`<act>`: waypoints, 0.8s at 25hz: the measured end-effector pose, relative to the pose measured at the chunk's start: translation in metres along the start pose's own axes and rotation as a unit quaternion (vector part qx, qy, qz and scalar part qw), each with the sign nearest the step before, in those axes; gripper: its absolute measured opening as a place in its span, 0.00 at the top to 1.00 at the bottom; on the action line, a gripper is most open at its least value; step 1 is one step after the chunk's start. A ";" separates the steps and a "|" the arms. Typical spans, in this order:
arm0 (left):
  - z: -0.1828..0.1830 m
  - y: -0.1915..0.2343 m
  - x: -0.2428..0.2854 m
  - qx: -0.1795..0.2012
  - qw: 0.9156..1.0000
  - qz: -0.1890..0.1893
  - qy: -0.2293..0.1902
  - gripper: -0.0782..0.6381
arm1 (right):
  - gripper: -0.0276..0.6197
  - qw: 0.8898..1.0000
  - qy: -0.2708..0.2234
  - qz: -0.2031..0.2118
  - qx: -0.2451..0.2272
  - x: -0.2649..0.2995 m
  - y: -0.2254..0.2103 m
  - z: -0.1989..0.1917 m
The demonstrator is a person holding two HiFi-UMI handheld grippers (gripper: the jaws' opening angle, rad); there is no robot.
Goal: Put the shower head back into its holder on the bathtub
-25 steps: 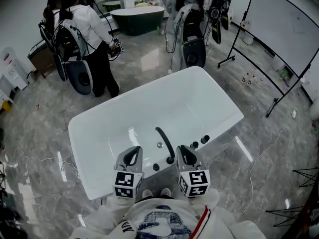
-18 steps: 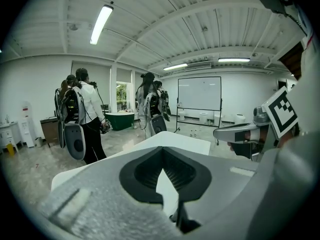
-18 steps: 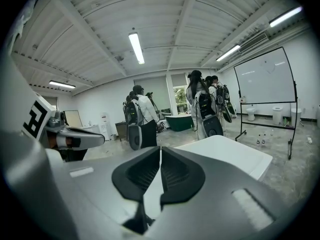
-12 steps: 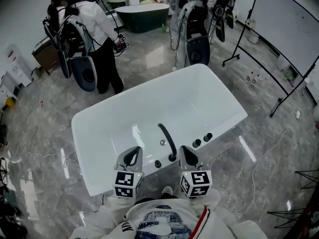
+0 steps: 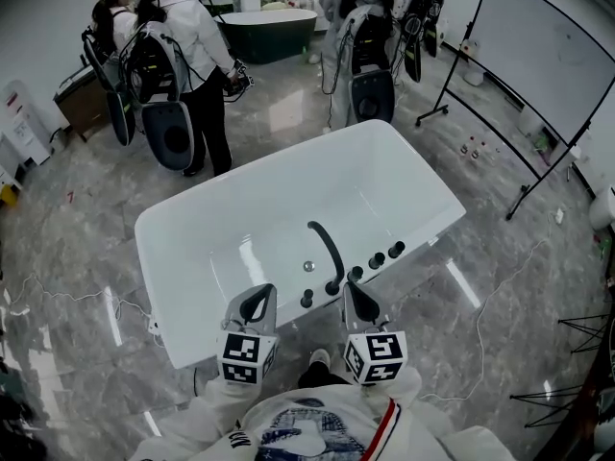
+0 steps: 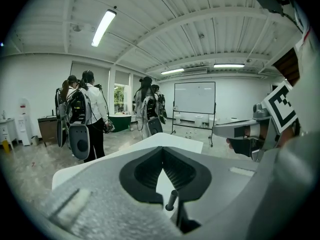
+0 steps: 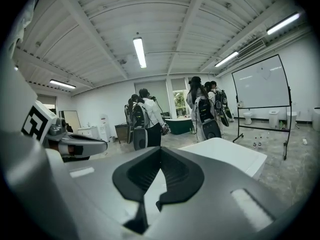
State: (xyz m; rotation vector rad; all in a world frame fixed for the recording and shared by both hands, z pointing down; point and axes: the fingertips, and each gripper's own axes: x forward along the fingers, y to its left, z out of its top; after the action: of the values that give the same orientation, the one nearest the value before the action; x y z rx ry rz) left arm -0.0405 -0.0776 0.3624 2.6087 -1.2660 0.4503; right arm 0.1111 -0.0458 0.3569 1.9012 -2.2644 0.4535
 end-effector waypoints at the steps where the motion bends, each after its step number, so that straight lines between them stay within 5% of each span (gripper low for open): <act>1: -0.002 -0.001 -0.008 0.000 1.000 -0.003 -0.002 0.89 | 0.95 1.000 -0.001 -0.003 -0.002 -0.006 0.006 -0.001; 20: -0.044 -0.025 -0.146 0.001 0.998 -0.052 -0.027 0.89 | 0.95 0.998 -0.027 -0.057 0.004 -0.133 0.098 -0.033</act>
State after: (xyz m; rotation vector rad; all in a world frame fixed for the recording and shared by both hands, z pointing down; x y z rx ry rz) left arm -0.1139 0.0576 0.3495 2.6900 -1.1400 0.3665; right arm 0.0372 0.1035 0.3346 2.0573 -2.1739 0.4029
